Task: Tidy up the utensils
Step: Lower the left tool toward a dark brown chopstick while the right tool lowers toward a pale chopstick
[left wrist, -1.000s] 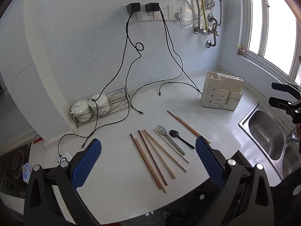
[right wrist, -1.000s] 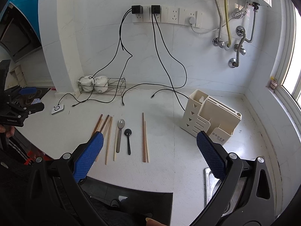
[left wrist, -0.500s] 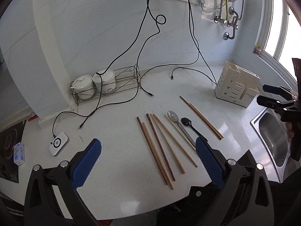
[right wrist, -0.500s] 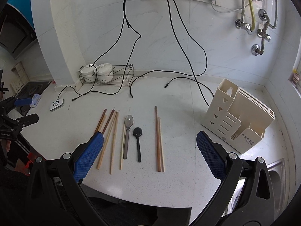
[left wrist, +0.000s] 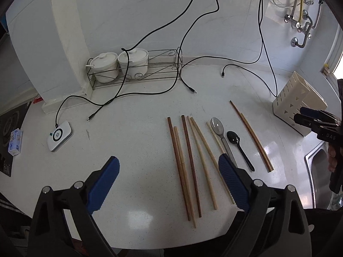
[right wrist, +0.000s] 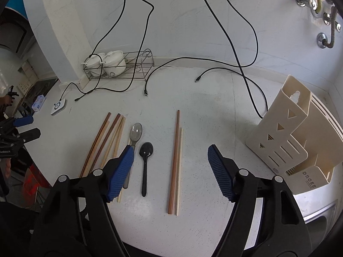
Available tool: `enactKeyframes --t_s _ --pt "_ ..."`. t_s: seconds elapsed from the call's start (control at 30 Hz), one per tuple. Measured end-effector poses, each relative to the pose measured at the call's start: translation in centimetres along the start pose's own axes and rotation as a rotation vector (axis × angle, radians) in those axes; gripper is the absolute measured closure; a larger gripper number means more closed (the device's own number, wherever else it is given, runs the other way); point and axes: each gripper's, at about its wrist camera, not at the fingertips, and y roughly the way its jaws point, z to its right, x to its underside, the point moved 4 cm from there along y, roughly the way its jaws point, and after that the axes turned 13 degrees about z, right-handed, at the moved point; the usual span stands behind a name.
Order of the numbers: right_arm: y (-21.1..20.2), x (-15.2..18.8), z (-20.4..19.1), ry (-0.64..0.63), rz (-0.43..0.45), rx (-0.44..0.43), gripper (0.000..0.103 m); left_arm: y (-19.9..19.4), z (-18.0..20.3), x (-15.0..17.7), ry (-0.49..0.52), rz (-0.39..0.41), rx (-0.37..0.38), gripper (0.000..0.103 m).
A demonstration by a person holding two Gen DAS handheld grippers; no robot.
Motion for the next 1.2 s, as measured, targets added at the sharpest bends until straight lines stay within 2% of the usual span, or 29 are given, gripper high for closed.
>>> enactKeyframes --t_s 0.13,0.2,0.3,0.4,0.53,0.73,0.9,1.2 --pt "1.7 1.0 1.1 0.037 -0.029 -0.022 0.043 2.1 0.5 0.7 0.033 -0.04 0.01 0.021" --pt "2.7 1.6 1.3 0.038 -0.054 -0.012 0.048 3.5 0.5 1.2 0.035 -0.07 0.024 0.022" --pt "4.2 2.6 1.5 0.042 -0.082 0.012 0.051 5.8 0.4 2.0 0.038 -0.119 0.036 0.024" --pt "5.6 3.4 1.7 0.071 -0.121 0.026 0.06 7.9 0.3 2.8 0.044 -0.17 0.043 0.037" --pt "6.9 4.4 1.5 0.063 -0.15 0.046 0.061 10.4 -0.2 3.6 0.028 -0.226 0.028 0.05" --pt "8.1 5.4 1.1 0.042 -0.181 0.076 0.061 13.1 -0.7 4.6 -0.048 -0.292 0.061 0.051" --pt "8.8 5.7 1.0 0.036 -0.189 0.104 0.063 14.4 -0.5 5.1 -0.035 -0.315 0.049 0.057" --pt "8.7 5.5 1.5 0.049 -0.182 0.131 0.063 16.0 -0.2 5.4 -0.003 -0.327 0.02 0.057"
